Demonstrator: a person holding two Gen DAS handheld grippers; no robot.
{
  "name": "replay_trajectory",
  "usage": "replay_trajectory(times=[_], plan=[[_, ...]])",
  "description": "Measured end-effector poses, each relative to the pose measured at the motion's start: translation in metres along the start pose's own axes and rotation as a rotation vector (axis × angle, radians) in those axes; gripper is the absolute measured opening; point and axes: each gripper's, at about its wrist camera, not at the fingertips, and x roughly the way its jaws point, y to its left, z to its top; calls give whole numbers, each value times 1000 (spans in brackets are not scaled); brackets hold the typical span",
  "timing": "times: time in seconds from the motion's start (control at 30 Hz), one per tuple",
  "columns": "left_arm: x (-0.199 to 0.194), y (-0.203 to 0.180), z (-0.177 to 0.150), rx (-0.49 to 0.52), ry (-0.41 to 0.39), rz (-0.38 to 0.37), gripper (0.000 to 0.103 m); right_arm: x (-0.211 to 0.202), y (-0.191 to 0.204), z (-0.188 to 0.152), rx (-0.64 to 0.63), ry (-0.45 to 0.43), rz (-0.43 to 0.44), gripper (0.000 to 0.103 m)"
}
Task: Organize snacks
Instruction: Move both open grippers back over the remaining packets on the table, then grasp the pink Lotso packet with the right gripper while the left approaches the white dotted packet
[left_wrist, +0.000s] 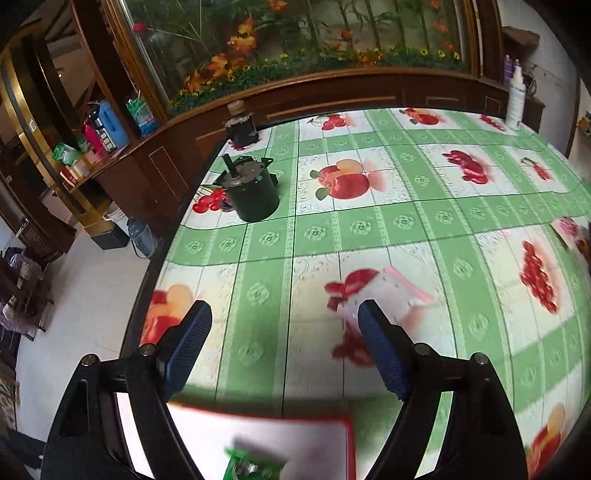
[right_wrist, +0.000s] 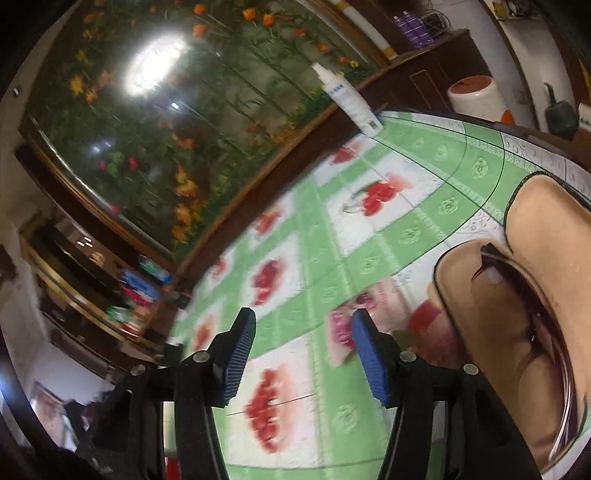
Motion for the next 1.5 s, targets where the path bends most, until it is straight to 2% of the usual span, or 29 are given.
replay_trajectory(times=[0.13,0.23,0.27,0.4,0.5,0.57,0.6,0.67,0.77,0.87,0.93,1.03,1.13,1.27,1.4,1.5], plan=[[17,-4,4,-7,20,-24,82,24,-4,-3,35,90,-138,57],[29,-8,7,-5,34,-33,82,38,7,-9,-37,102,-249,61],[32,-9,8,-10,40,-38,82,47,13,-11,-78,99,-297,65],[45,-15,4,-22,91,-74,82,69,31,-22,-239,91,-391,82],[45,-22,2,-4,77,-70,82,78,43,-30,-329,87,-443,82],[44,-27,3,9,76,-81,82,82,48,-34,-378,94,-483,76],[44,-32,3,20,73,-99,82,82,49,-35,-390,96,-489,65],[42,-38,2,33,61,-113,82,80,50,-35,-404,93,-488,49],[36,-50,1,78,50,-97,82,80,50,-36,-418,99,-486,49],[28,-61,-5,77,77,-136,82,80,53,-38,-439,111,-490,48],[22,-71,-8,107,82,-148,82,82,57,-39,-454,139,-468,48],[7,-90,-17,167,83,-123,82,83,63,-44,-477,179,-437,48],[-8,-102,-30,187,94,-146,83,84,70,-51,-508,196,-420,48],[-32,-108,-58,156,104,-204,83,80,71,-57,-509,210,-387,48],[-51,-105,-84,91,118,-241,83,71,74,-69,-541,226,-365,48],[-68,-99,-106,51,127,-254,83,59,78,-82,-548,261,-317,48]])
